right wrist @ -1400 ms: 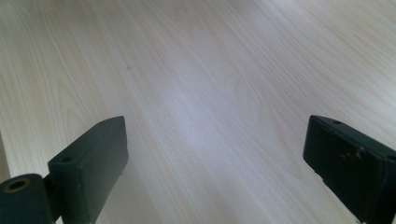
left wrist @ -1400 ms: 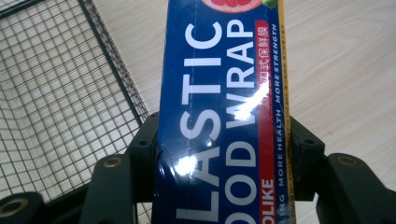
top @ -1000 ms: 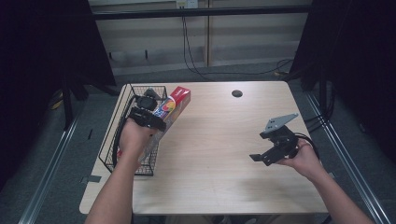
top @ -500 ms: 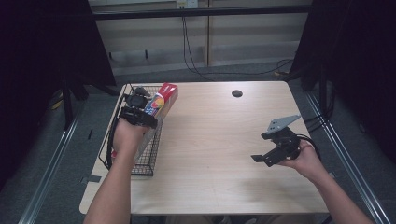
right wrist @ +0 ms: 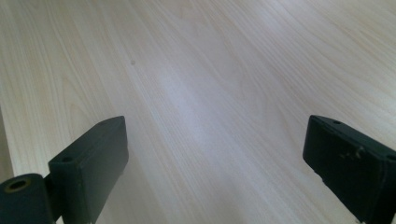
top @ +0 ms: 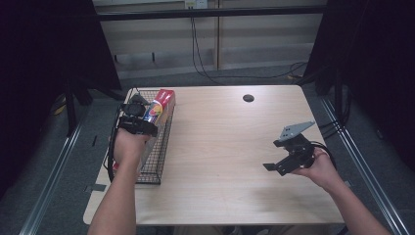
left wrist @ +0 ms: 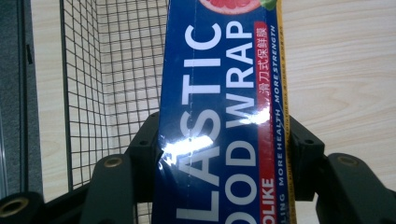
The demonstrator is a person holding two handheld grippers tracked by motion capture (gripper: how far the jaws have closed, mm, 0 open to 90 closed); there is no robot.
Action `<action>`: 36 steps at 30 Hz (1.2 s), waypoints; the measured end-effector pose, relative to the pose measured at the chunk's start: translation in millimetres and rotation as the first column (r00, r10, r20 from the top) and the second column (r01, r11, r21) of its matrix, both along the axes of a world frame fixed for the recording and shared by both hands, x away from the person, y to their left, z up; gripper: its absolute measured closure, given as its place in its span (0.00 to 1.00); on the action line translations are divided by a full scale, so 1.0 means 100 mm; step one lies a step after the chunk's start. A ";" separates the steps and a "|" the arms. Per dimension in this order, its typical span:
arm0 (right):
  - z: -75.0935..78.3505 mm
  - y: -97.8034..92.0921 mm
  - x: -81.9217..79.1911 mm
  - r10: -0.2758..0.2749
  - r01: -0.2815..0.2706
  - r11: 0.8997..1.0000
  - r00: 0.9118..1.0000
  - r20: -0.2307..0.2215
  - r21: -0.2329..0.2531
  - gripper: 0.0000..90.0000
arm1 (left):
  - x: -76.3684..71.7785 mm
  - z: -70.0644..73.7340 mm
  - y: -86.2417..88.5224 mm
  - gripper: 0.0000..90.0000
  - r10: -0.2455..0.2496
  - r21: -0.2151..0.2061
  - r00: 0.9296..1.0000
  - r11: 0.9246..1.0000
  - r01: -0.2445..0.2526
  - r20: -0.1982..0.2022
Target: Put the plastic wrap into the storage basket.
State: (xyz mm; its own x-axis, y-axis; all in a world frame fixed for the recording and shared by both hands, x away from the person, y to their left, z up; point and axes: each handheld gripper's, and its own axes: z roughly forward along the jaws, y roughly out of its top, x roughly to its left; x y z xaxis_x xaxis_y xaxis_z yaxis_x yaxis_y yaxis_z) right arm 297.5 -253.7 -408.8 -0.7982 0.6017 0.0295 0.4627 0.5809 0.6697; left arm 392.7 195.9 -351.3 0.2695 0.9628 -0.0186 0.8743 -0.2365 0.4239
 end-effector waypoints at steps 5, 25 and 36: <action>-0.01 -0.01 0.01 -0.001 0.001 1.000 1.000 -0.001 0.011 0.07 | -0.01 -0.03 0.04 0.49 0.015 -0.008 1.000 1.000 -0.015 -0.004; -0.04 -0.01 0.00 -0.001 0.001 1.000 1.000 -0.008 0.010 0.07 | -0.02 -0.33 0.20 0.48 0.143 -0.033 0.989 0.989 -0.144 -0.037; -0.04 -0.03 -0.01 -0.010 0.010 1.000 1.000 -0.007 0.004 0.07 | 0.00 -0.44 0.26 0.46 0.174 -0.038 0.980 0.983 -0.179 -0.093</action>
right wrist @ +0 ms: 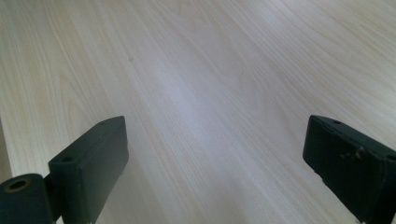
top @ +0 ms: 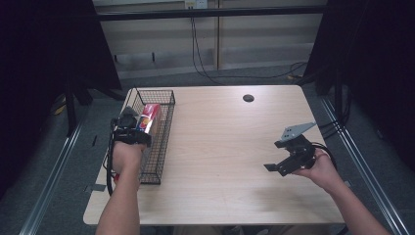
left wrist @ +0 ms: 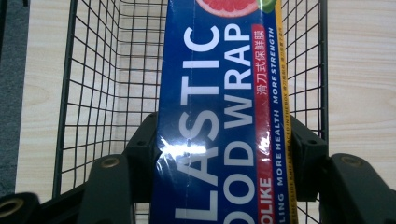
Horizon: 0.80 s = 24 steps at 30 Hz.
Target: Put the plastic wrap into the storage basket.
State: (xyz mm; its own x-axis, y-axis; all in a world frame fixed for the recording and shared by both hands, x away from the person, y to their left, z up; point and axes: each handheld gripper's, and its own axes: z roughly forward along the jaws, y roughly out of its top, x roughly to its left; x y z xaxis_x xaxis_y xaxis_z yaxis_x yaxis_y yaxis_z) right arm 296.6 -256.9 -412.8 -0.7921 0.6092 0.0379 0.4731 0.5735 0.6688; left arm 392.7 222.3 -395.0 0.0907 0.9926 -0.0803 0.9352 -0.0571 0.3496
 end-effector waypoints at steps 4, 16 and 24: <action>-0.01 0.01 0.00 0.005 -0.005 1.000 1.000 -0.001 -0.002 0.07 | 0.01 -0.01 -0.02 0.45 0.013 -0.014 1.000 1.000 -0.014 -0.021; 0.00 0.03 -0.01 0.012 -0.012 1.000 1.000 -0.001 0.009 0.07 | 0.01 0.36 -0.11 0.28 -0.029 -0.062 0.996 0.997 0.035 0.087; 0.00 0.02 -0.02 0.011 -0.011 1.000 1.000 0.002 0.002 0.07 | -0.01 0.47 -0.29 0.22 -0.102 -0.069 0.984 0.991 0.113 0.147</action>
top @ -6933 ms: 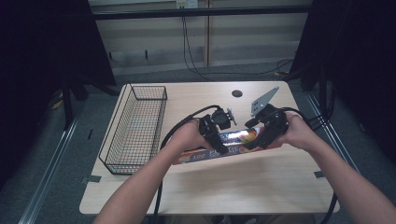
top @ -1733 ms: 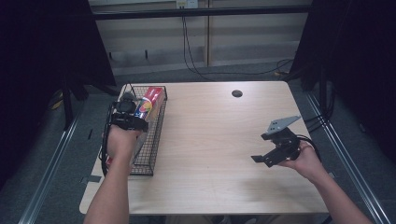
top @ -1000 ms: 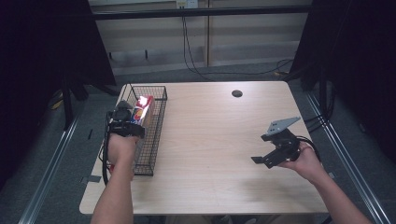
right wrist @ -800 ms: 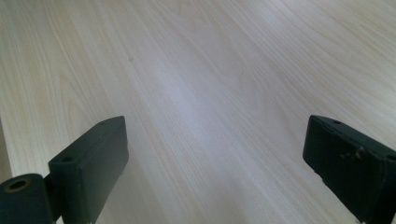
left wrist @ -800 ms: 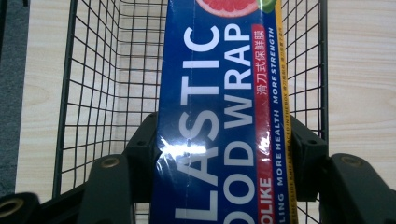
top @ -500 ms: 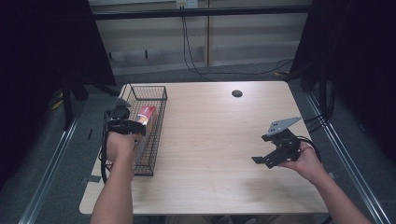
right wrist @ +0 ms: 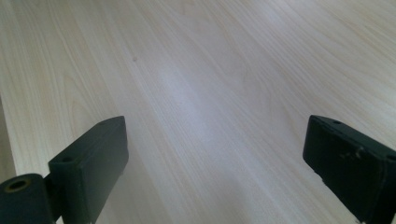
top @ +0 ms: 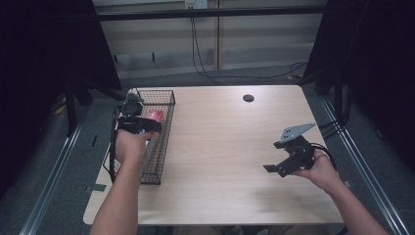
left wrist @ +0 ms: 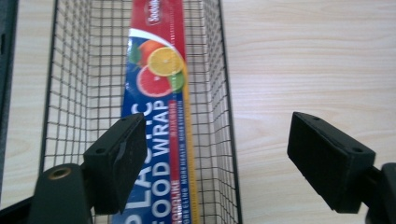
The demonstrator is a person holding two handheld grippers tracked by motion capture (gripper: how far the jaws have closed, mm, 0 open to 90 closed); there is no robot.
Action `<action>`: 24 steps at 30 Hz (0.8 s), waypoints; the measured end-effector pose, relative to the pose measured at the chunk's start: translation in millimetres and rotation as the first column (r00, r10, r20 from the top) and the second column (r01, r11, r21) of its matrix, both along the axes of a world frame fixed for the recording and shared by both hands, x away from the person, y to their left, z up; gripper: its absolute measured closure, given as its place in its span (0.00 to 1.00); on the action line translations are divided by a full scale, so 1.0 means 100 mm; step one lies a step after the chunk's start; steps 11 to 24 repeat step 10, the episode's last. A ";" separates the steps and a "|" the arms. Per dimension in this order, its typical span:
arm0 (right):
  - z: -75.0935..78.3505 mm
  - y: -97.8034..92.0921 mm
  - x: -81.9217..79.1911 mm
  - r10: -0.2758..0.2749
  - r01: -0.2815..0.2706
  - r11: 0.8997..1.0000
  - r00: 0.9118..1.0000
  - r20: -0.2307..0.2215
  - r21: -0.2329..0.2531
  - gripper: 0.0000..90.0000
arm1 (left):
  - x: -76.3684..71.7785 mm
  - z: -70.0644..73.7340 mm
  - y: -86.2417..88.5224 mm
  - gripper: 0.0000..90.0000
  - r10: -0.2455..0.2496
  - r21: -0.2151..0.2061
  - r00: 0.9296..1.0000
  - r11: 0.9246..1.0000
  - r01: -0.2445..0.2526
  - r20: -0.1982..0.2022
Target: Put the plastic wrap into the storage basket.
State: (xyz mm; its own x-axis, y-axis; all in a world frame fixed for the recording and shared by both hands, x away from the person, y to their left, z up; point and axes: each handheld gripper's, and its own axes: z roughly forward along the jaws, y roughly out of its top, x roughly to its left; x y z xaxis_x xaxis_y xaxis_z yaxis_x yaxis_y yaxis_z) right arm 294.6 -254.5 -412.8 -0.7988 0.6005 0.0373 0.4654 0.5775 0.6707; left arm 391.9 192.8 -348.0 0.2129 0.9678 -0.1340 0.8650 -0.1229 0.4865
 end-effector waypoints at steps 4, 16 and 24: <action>0.00 -0.01 -0.01 -0.008 0.008 1.000 1.000 0.000 0.003 0.07 | -0.01 0.01 -0.08 0.19 -0.021 -0.010 0.999 1.000 0.021 0.027; -0.01 -0.04 0.00 -0.020 0.020 1.000 1.000 0.003 0.009 0.07 | -0.03 0.00 -0.14 0.17 -0.045 -0.016 0.998 0.999 0.046 0.038; -0.01 -0.04 0.00 -0.020 0.020 1.000 1.000 0.003 0.009 0.07 | -0.03 0.00 -0.14 0.17 -0.045 -0.016 0.998 0.999 0.046 0.038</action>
